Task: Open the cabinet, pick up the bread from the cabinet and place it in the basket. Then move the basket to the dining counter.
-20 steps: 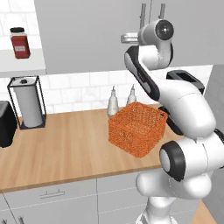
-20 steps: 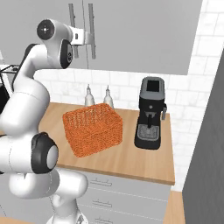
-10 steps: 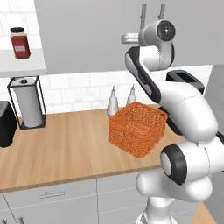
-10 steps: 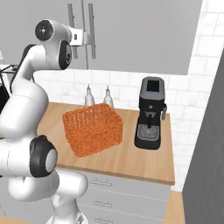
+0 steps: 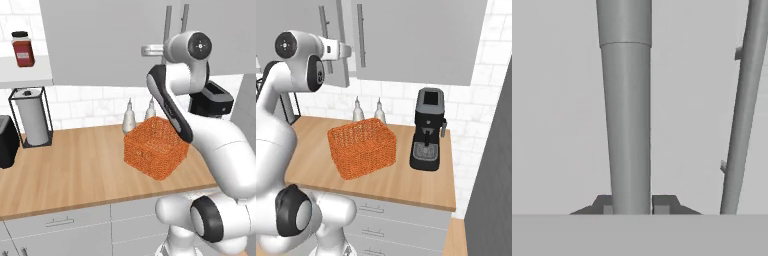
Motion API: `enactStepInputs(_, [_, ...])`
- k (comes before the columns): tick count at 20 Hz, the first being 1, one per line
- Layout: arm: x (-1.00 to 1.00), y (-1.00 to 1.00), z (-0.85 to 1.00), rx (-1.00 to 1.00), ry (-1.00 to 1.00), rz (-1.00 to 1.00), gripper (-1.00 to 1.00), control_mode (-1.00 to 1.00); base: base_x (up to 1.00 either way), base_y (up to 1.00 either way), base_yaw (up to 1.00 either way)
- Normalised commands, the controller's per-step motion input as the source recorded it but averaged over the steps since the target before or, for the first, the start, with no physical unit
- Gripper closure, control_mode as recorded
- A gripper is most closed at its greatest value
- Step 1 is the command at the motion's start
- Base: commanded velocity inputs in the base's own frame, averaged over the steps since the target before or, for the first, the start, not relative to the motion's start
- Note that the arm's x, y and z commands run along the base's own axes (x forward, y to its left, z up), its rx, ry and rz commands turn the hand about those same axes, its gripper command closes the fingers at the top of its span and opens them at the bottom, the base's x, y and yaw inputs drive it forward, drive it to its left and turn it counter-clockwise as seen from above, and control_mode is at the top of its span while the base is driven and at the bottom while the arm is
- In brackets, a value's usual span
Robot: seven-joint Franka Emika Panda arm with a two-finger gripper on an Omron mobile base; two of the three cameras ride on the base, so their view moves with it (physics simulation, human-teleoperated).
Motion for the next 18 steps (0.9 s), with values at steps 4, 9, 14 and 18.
enactStepInputs(4, [-1.00, 0.19, 0.51, 0.00, 0.00, 0.00, 1.00, -1.00, 0.00, 0.00, 0.00])
enactStepInputs(9, [-1.00, 0.29, 0.43, 0.00, 0.00, 0.00, 1.00, -1.00, 0.00, 0.00, 0.00])
enactStepInputs(14, [-1.00, 0.45, 0.34, 0.00, 0.00, -0.01, 1.00, -1.00, 0.00, 0.00, 0.00])
enactStepInputs(18, [-1.00, 0.56, 0.19, 0.00, 0.00, 0.00, 1.00, -1.00, 0.00, 0.00, 0.00])
